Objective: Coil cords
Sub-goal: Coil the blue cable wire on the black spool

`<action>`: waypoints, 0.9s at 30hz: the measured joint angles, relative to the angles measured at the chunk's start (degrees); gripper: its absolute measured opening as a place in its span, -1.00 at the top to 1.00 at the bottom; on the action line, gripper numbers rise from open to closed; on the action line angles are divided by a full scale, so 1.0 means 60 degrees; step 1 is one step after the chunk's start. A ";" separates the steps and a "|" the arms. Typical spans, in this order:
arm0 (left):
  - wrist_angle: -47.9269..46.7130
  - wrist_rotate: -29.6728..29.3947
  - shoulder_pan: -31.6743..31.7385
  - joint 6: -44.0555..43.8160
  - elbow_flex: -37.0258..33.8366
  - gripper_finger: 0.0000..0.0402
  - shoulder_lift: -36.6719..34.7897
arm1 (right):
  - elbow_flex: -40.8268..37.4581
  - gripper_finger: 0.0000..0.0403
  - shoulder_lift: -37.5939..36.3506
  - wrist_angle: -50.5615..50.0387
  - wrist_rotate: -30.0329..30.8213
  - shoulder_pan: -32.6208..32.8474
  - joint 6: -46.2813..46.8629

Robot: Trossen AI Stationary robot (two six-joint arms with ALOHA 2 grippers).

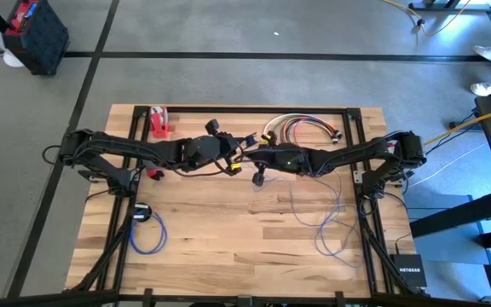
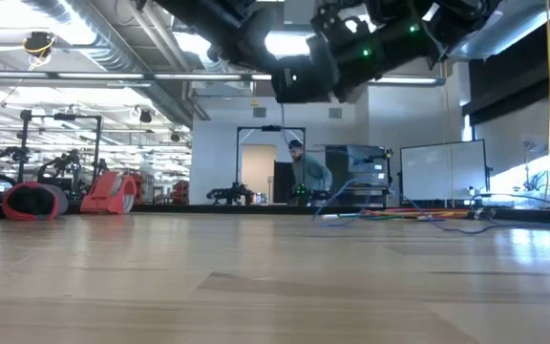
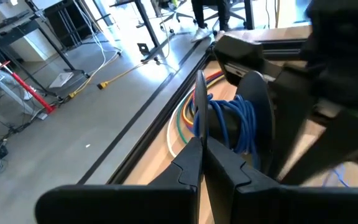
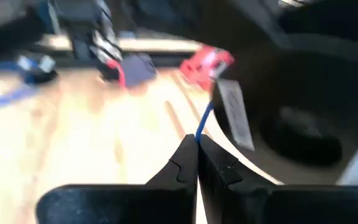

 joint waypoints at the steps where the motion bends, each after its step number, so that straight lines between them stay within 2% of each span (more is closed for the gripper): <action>1: -0.0012 0.0000 -0.0020 0.0000 0.0000 0.97 0.0000 | 0.0006 0.97 0.0000 -0.0201 0.0173 0.0000 -0.0115; 10: 0.0051 -0.0034 -0.0219 0.0052 0.0031 0.97 0.0018 | -0.0028 0.97 0.0000 -0.2119 0.1873 0.0004 -0.1040; 15: 0.0035 -0.0036 -0.0219 0.0062 0.0064 0.97 -0.0007 | -0.0018 0.93 -0.0004 -0.2014 0.2517 -0.0004 -0.1041; 27: -0.0097 -0.0024 -0.0219 0.0067 0.0051 0.97 -0.0008 | -0.0022 0.39 0.0015 -0.2367 0.1889 0.0007 -0.0981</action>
